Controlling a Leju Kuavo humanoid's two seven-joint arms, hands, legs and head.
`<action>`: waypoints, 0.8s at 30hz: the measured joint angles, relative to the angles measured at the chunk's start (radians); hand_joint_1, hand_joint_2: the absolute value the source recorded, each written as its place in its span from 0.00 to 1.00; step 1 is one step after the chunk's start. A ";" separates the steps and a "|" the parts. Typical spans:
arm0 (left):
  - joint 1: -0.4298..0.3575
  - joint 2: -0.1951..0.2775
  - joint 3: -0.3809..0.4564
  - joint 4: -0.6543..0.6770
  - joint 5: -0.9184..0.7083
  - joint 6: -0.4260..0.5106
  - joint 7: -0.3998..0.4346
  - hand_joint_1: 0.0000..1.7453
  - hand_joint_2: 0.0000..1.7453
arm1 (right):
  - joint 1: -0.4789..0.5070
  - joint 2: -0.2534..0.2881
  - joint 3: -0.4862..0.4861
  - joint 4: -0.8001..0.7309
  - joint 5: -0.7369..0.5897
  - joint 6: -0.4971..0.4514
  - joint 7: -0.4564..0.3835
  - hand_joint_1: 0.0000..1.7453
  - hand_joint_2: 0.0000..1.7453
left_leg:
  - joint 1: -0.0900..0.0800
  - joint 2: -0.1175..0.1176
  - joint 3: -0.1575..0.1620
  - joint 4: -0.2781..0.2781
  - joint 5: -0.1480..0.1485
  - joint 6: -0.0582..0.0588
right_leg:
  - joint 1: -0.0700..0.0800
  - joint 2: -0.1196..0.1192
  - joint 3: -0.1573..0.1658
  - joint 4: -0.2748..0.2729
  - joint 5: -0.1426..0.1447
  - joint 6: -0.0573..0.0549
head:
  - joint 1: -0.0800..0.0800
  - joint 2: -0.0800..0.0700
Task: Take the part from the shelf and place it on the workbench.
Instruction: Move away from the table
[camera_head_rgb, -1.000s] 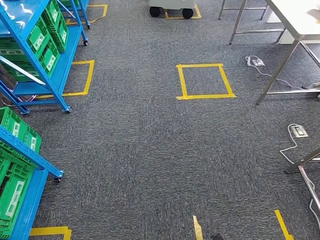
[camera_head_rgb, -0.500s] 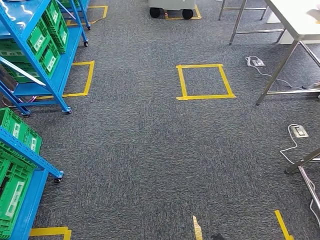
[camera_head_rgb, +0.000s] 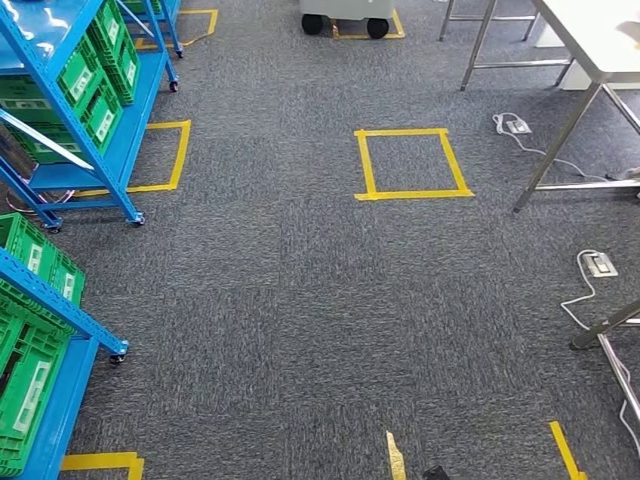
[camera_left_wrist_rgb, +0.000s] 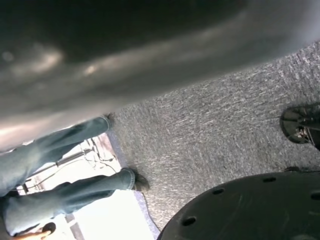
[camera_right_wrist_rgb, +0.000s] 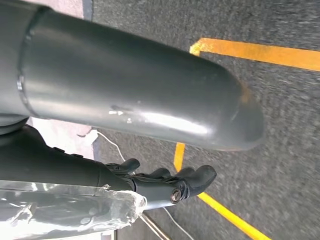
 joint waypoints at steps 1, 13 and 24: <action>0.000 -0.001 0.000 0.000 0.000 0.000 0.000 0.00 0.00 | -0.001 0.000 0.001 0.000 0.003 -0.003 0.002 0.00 0.00 | 0.002 -0.001 0.006 -0.010 0.004 0.004 | 0.001 -0.001 0.000 0.006 -0.006 0.001 | 0.001 0.000; 0.003 -0.002 0.002 0.000 -0.001 0.000 0.000 0.00 0.00 | 0.003 -0.002 0.016 0.001 0.028 -0.011 0.024 0.00 0.00 | 0.009 -0.076 0.016 -0.005 -0.008 -0.034 | -0.002 0.026 -0.056 0.033 0.043 -0.025 | 0.005 0.000; -0.001 -0.004 0.004 0.000 -0.002 0.000 0.000 0.00 0.00 | 0.007 -0.002 0.016 0.001 0.038 -0.019 0.029 0.00 0.00 | -0.001 0.082 -0.007 0.024 0.009 -0.030 | 0.011 -0.105 -0.030 0.028 0.013 -0.034 | -0.003 0.000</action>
